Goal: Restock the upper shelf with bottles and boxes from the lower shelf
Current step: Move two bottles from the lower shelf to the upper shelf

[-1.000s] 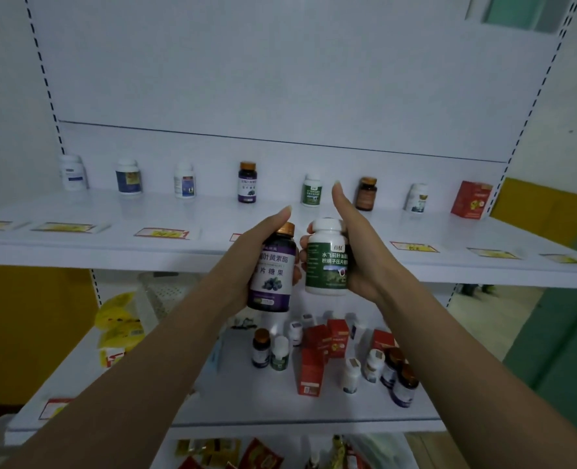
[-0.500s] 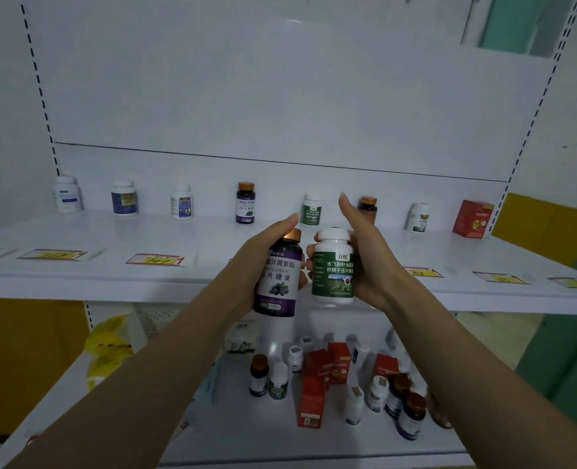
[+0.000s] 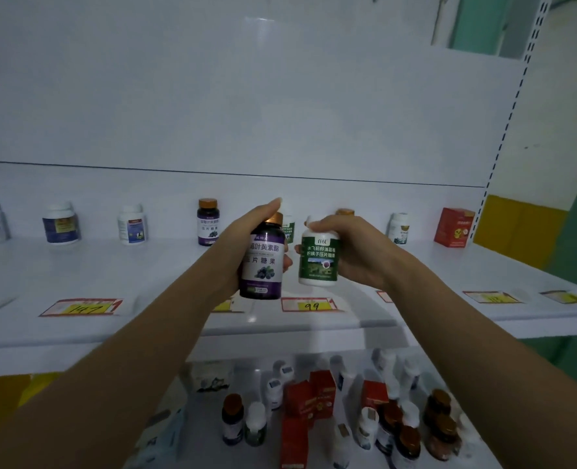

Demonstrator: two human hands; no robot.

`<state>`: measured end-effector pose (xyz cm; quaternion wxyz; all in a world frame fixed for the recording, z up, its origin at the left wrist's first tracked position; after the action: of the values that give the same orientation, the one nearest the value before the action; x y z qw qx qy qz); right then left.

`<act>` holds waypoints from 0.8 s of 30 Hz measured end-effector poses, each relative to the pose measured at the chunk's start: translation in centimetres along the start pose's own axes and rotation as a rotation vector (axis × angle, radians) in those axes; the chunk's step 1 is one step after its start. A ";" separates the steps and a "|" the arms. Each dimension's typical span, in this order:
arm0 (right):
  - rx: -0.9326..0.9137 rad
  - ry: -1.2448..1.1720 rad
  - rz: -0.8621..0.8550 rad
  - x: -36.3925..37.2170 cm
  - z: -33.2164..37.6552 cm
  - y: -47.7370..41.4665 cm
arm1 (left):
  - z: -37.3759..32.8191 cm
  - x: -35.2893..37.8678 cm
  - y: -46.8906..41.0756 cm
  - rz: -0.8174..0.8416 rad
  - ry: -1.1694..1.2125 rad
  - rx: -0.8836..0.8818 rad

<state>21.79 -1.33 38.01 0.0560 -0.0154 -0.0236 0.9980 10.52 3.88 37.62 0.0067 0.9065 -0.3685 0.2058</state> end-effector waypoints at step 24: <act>-0.013 0.743 -0.259 -11.7 -2.7 -19.7 | 0.2 -4.1 -12.6 -0.191 -0.194 0.088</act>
<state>35.68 17.04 36.59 0.1860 -0.3729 -0.0098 0.9090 16.40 15.78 37.65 -0.0493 0.9524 -0.2703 0.1317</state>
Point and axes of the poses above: each hand's wrist, its own y-axis away from the middle knuckle, its own x-axis out of the palm, z = x × y, the point moved 9 cm from there along -y, towards the middle knuckle, and after that the axes turned 9 degrees about y, right-handed, at the moved point
